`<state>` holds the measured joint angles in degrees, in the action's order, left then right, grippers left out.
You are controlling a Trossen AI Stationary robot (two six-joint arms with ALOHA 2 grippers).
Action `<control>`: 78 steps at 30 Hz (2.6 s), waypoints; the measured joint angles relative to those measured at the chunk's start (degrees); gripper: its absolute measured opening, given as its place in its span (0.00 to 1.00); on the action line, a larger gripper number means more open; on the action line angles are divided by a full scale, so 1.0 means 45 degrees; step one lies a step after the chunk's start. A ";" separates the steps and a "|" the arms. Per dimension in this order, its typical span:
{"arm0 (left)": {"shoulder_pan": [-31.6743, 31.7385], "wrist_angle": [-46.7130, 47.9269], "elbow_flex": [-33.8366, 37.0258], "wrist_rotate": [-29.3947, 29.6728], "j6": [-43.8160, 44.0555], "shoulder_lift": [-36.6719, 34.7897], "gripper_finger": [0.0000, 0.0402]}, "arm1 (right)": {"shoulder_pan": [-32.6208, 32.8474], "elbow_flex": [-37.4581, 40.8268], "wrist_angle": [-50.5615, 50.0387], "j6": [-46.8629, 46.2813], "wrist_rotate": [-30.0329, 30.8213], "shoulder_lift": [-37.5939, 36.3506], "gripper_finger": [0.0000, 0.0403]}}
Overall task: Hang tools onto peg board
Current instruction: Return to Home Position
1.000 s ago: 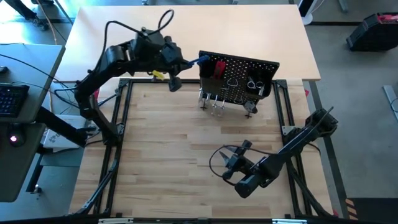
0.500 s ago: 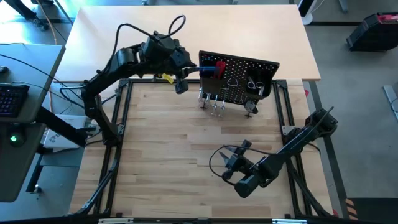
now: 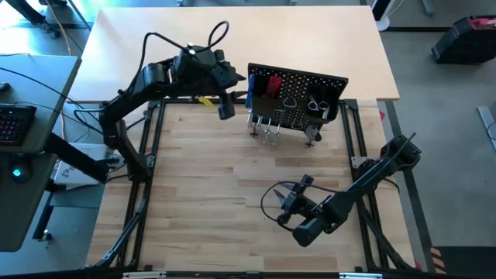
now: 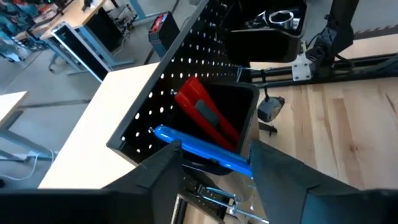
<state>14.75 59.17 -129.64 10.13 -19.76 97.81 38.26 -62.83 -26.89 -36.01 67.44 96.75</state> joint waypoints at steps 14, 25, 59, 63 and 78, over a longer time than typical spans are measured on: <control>-0.1748 0.1386 0.0000 0.1225 0.0501 -0.1741 0.50 | 0.0670 -0.0007 -0.0048 0.1514 0.1170 -0.0629 0.32; -0.4075 0.3334 0.2405 0.2057 0.3029 -0.3755 0.44 | 0.0497 -0.0019 0.1535 0.8423 -0.3688 -0.5207 0.32; -0.5753 -1.8525 2.6695 0.0551 0.2009 -1.6858 0.38 | -0.3182 1.2279 1.1535 1.1143 -0.9768 -1.7937 0.32; -0.5474 -1.8736 2.7208 -0.0594 0.2158 -1.7468 0.38 | -0.3686 1.3363 1.2392 1.1118 -1.0108 -1.8573 0.32; -0.3786 -1.8731 2.8671 -0.1618 0.2684 -1.8478 0.38 | -0.6161 1.3838 1.1738 1.0944 -1.2151 -1.8950 0.32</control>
<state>-2.29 -25.12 -0.62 2.85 -7.68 14.66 10.53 -0.56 25.93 13.24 12.76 11.47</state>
